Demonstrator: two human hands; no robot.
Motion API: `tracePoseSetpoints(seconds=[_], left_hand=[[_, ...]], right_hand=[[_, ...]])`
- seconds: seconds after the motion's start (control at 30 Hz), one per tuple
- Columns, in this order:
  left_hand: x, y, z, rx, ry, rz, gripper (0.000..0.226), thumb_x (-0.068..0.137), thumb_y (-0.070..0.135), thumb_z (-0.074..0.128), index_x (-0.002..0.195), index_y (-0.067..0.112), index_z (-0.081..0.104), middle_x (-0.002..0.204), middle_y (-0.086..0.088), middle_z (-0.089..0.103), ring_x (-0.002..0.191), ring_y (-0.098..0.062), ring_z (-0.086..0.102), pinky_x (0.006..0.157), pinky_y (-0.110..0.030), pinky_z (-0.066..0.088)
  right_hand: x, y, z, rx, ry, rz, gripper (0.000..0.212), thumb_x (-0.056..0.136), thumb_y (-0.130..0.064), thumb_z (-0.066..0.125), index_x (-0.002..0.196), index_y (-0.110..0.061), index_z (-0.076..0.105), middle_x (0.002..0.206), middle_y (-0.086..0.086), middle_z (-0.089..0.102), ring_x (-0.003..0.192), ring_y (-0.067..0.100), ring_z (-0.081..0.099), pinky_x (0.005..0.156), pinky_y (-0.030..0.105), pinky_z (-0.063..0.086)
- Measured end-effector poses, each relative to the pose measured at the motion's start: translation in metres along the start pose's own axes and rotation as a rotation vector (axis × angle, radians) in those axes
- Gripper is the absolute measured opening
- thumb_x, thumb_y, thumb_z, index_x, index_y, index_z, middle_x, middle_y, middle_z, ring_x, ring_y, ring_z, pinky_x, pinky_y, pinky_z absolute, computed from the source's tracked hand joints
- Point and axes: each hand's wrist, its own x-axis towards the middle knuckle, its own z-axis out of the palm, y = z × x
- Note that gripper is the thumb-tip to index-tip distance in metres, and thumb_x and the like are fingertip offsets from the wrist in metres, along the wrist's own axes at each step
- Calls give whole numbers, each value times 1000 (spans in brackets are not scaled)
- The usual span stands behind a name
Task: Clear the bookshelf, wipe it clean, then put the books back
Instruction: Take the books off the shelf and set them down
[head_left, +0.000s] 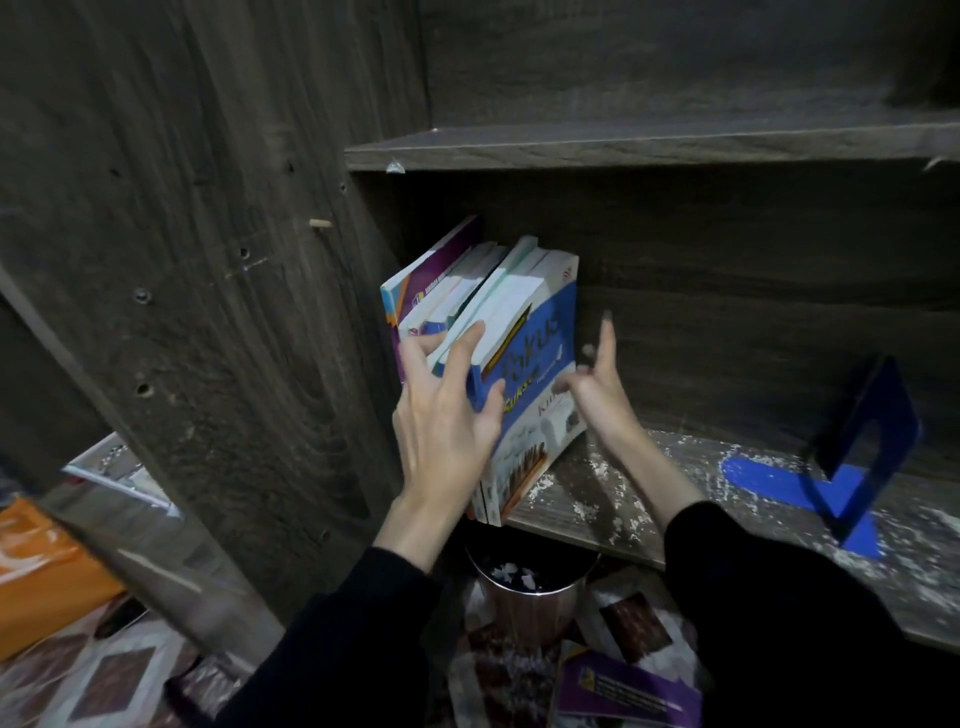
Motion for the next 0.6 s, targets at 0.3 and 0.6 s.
tracePoseSetpoints(seconds=[0.3,0.6], left_hand=[[-27,-24,-16,-74,117,24,49,78,27,75,123,13,62,111,-10,45,106,1,43,83,-13,44],[-21,-6,-32,-189,113,-57,65,75,23,76,134,27,48,111,1,42,98,7,47,84,-8,42]], right_hand=[[47,-45,-12,34,-378,43,65,67,6,55,122,-25,40,102,3,62,103,23,60,73,29,52],[14,-43,-26,97,-324,-168,114,76,13,64,148,-45,-3,119,0,62,103,16,67,73,33,58]])
